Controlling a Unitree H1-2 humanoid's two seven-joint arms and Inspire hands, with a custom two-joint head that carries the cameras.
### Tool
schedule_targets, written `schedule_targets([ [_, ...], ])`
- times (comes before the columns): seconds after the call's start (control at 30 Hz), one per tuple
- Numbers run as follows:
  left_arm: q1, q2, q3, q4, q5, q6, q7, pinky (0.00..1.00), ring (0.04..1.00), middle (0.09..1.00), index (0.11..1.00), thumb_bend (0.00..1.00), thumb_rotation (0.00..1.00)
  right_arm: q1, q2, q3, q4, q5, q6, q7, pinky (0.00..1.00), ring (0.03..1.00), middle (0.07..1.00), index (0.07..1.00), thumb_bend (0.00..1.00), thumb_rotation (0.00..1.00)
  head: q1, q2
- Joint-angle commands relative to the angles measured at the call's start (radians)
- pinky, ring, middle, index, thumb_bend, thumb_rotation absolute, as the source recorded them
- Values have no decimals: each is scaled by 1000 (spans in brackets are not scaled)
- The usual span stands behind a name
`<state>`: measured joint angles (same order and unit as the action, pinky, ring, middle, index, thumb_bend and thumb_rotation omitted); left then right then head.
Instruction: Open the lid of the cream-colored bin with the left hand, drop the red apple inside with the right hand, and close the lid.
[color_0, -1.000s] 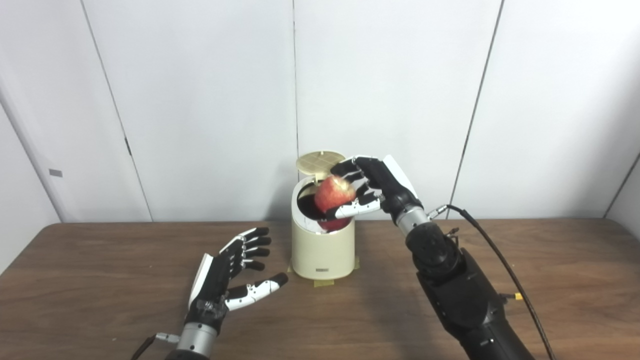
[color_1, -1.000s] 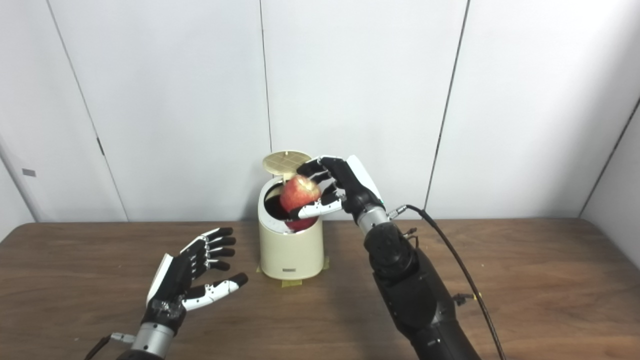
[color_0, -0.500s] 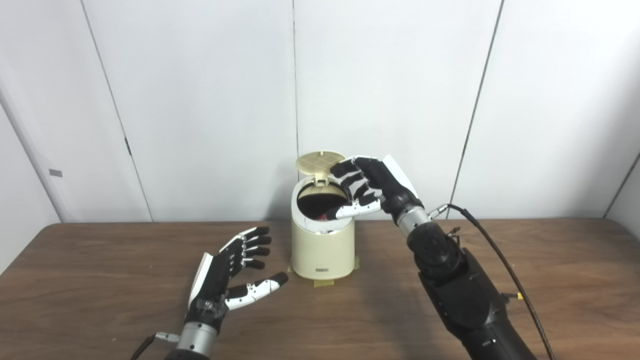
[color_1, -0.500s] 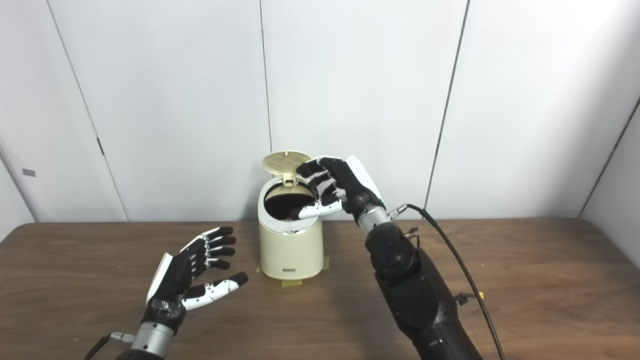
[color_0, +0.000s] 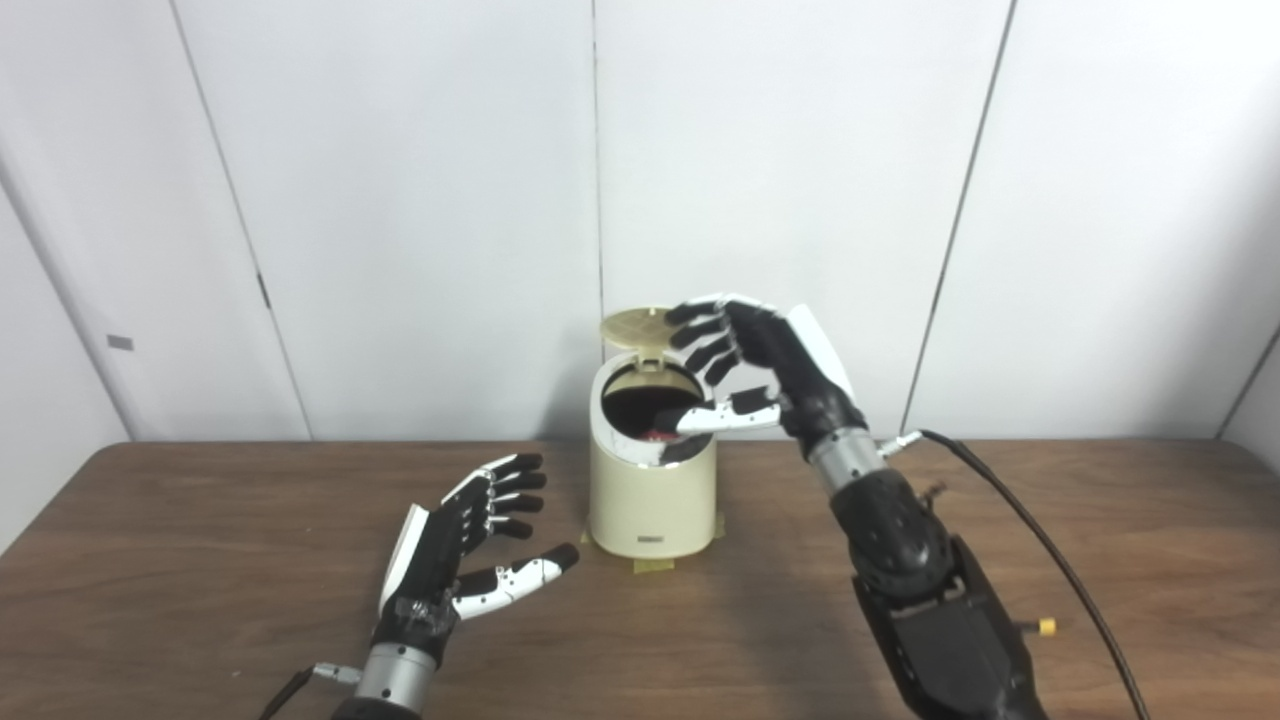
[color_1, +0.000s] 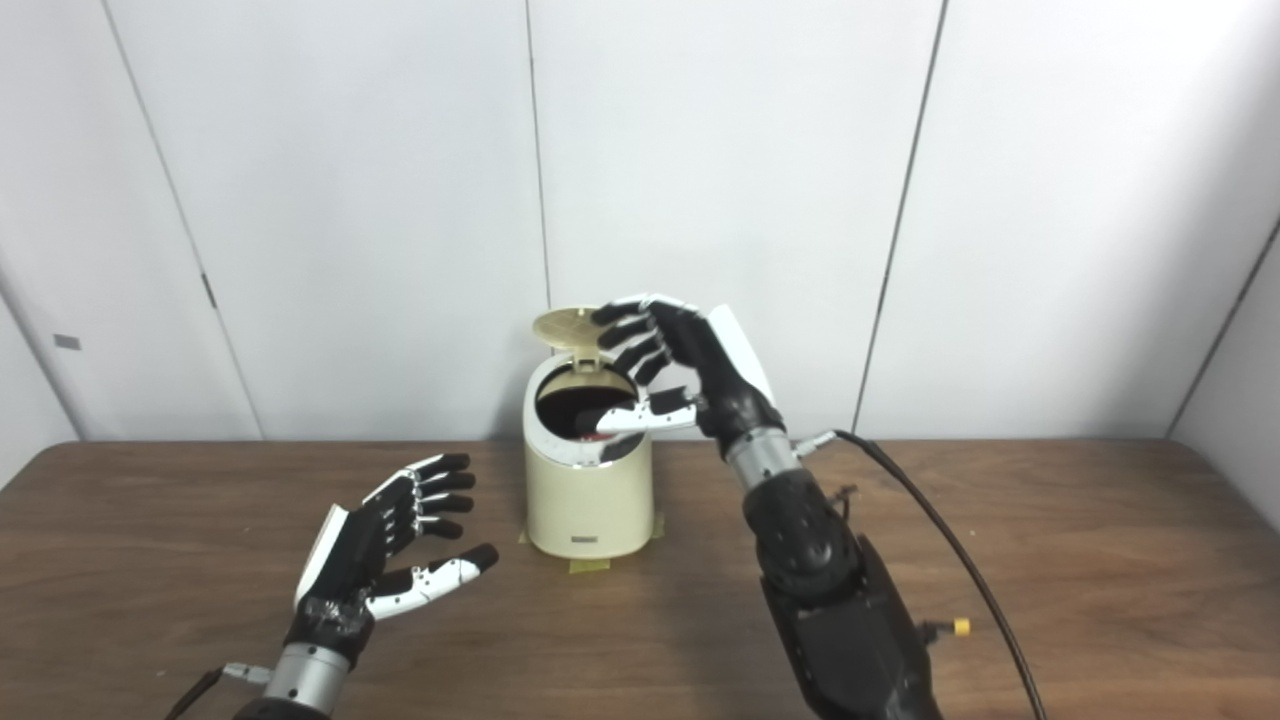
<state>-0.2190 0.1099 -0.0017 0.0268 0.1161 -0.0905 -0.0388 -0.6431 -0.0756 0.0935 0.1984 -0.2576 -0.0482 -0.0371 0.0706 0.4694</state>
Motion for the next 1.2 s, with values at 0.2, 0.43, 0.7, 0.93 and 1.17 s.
schedule_targets([
  [0.2, -31, 12, 5, -35, -8, -17, 4, 643, 730, 768, 798, 745, 133, 110, -59, -93, -88, 152, -86, 43, 436, 514, 649, 677, 817, 150, 6, 1],
  [0.43, -21, 15, 11, -60, -16, -23, 4, 629, 719, 764, 794, 743, 124, 243, -48, -104, -81, 304, -135, 125, 502, 605, 751, 775, 875, 250, 12, 7],
  [0.7, -52, 33, 20, -98, -6, 10, -2, 664, 751, 780, 809, 741, 159, 314, -8, -104, -125, 341, -123, 139, 525, 636, 769, 803, 858, 203, 11, 8],
  [0.93, -207, 77, -4, -85, 25, 70, -31, 699, 831, 857, 851, 800, 265, 312, -6, -115, -118, 328, -118, 126, 541, 647, 773, 809, 843, 216, 11, 1],
  [1.17, -386, 104, -29, -27, 55, 146, -59, 763, 891, 915, 884, 850, 295, 308, -1, -117, -111, 320, -124, 123, 532, 635, 762, 800, 854, 211, 11, -9],
])
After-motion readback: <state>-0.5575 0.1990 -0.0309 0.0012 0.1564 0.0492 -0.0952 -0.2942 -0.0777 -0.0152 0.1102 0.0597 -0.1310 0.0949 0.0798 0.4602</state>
